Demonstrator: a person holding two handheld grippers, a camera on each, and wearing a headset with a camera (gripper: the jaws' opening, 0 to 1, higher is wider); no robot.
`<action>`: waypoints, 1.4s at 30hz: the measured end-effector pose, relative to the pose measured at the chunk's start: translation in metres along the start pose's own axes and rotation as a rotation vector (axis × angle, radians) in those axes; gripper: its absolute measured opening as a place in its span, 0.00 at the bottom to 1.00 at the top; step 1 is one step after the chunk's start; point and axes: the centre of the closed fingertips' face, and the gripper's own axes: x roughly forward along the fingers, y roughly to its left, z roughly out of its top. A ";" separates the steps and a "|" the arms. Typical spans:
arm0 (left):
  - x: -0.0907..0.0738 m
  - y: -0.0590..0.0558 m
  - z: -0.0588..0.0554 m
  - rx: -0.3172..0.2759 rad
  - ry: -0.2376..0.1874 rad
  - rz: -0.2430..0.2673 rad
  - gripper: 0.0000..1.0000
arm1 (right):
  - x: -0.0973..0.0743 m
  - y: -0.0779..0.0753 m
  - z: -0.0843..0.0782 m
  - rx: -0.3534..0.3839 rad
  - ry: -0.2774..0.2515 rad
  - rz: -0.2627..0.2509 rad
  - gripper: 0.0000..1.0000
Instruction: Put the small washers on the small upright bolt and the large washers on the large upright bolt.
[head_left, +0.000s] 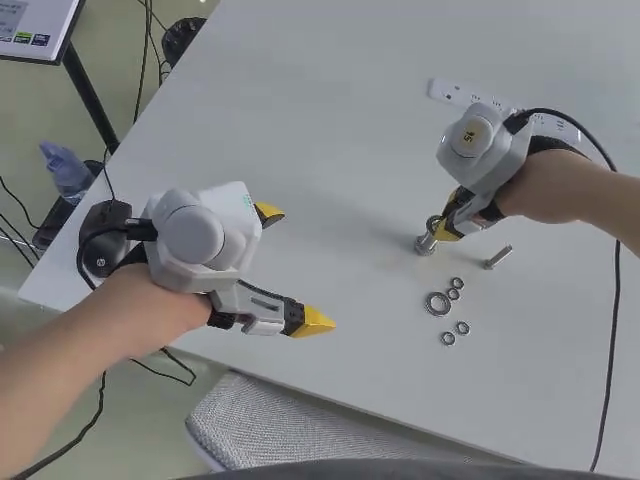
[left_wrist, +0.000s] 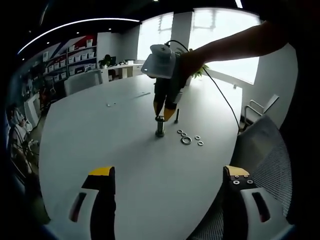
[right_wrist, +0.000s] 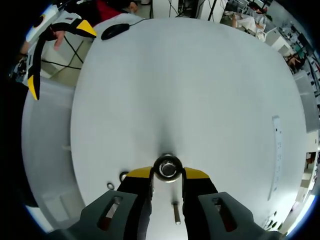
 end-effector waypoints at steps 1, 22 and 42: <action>0.000 -0.001 0.000 -0.009 -0.003 -0.003 0.89 | 0.000 0.000 0.000 -0.002 0.001 -0.003 0.21; -0.003 -0.007 0.007 -0.007 -0.011 -0.016 0.85 | 0.024 -0.002 -0.003 0.007 0.019 0.000 0.22; -0.005 -0.005 0.003 -0.015 -0.004 -0.009 0.83 | 0.043 0.001 -0.010 0.026 0.030 0.002 0.22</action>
